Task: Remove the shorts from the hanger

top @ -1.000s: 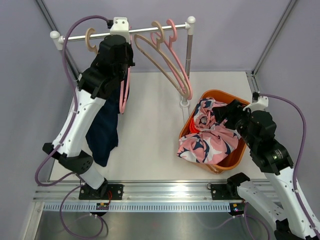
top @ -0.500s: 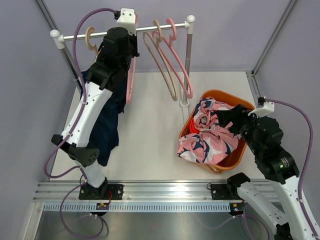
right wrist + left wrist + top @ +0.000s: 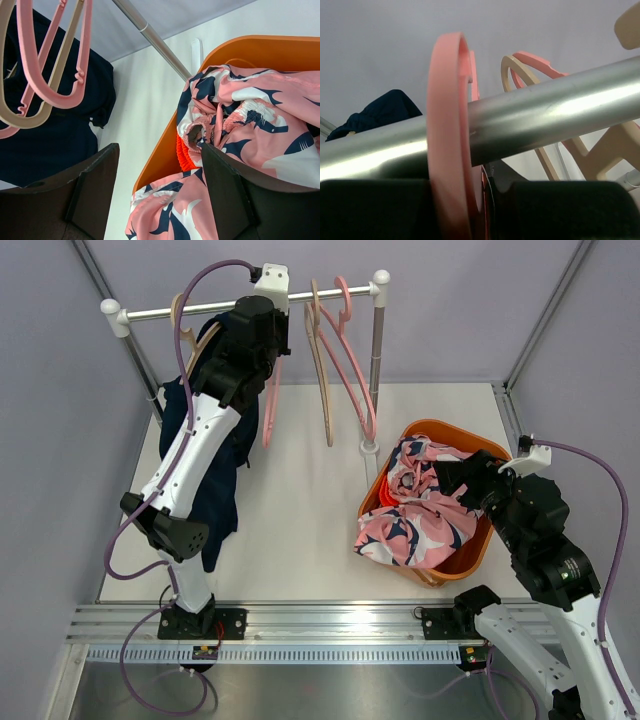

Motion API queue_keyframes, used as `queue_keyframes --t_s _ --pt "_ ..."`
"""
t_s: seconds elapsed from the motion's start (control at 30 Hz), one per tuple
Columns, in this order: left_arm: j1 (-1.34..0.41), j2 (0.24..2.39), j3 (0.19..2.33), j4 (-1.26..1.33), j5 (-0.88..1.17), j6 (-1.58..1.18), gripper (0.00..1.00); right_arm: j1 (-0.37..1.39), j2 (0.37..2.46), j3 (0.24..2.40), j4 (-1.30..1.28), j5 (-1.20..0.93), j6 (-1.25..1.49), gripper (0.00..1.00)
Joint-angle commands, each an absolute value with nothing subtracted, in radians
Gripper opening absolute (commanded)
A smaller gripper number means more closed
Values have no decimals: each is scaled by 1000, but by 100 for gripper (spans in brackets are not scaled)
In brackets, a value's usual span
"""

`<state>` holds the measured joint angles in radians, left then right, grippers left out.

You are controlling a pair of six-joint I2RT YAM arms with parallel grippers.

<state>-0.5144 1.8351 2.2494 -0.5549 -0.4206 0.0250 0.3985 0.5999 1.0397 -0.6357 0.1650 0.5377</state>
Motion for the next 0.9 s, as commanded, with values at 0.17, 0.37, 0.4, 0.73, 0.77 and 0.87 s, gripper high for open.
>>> queue_keyframes --t_s 0.17,0.37,0.4,0.73,0.77,0.87 --pt "-503 1798 2221 -506 -376 14 17 403 586 1040 -640 175 523 75" --pt "-505 1790 2211 -520 -350 14 26 402 584 1031 -635 170 526 75" --pt "-505 1775 2203 -520 -345 11 35 403 584 1029 -635 170 526 75" --pt "-505 1617 2069 -456 -276 5 64 402 584 1026 -634 175 526 75" --pt "-505 1609 2063 -456 -272 6 65 403 584 1025 -634 175 526 75" --pt "-505 1571 2042 -465 -270 5 71 402 584 1023 -632 178 526 75"
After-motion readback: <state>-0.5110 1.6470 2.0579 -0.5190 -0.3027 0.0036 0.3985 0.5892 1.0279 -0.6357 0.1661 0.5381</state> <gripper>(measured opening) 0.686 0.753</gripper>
